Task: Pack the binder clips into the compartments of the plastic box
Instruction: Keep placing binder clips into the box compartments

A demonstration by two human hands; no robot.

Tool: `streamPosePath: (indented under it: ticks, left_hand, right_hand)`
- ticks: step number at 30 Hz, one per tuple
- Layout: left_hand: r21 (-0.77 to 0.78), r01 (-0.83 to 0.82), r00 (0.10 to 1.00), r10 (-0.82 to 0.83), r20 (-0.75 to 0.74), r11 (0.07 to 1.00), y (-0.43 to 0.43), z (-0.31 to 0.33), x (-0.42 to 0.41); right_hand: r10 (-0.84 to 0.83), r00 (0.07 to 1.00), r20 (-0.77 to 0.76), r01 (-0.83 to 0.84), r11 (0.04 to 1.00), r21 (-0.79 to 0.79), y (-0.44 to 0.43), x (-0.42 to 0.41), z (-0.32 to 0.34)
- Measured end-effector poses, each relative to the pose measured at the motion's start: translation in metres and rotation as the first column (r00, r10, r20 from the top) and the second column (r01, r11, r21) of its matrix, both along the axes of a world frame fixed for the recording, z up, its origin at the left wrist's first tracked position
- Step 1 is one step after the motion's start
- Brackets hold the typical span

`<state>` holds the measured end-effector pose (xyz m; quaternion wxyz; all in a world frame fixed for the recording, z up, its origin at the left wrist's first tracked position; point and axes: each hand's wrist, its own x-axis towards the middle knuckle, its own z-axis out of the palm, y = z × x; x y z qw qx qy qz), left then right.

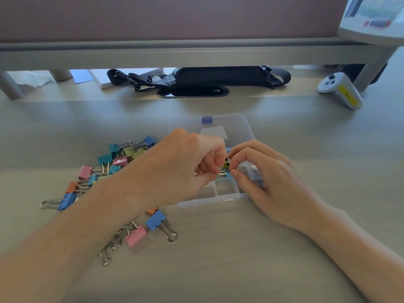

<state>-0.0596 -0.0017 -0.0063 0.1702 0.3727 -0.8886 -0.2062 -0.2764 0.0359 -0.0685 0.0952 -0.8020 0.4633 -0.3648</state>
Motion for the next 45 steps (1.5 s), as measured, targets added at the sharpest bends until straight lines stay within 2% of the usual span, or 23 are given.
streamPosePath:
  ticks: [6,11,24,33,41,45]
  left_hand:
    - [-0.049,0.020,1.000,-0.021,-0.006,0.999,0.002,-0.003,0.004]
    - [-0.150,0.064,0.994,-0.049,0.098,0.987,0.004,-0.003,0.009]
    - [-0.173,0.067,0.994,-0.052,0.093,0.983,0.001,-0.009,0.011]
    - [-0.188,0.084,0.993,-0.066,0.097,0.979,-0.003,-0.010,0.012]
    - [-0.176,0.113,0.988,-0.092,0.125,0.978,-0.003,-0.007,0.012]
    - [-0.280,0.208,0.962,-0.144,0.231,0.937,-0.001,-0.005,0.017]
  right_hand:
    - [0.021,0.999,-0.031,-0.021,0.999,0.027,0.000,-0.001,0.002]
    - [0.015,1.000,-0.024,-0.014,0.999,0.045,0.000,0.000,0.004]
    - [0.038,0.995,-0.091,-0.032,0.997,0.071,-0.002,0.001,0.006]
    - [0.047,0.999,-0.001,-0.047,0.999,-0.021,0.000,0.003,0.007]
    - [0.008,1.000,0.012,-0.008,1.000,0.028,0.001,0.006,0.004]
    - [-0.008,0.989,0.145,-0.007,0.995,0.100,0.001,0.006,0.006]
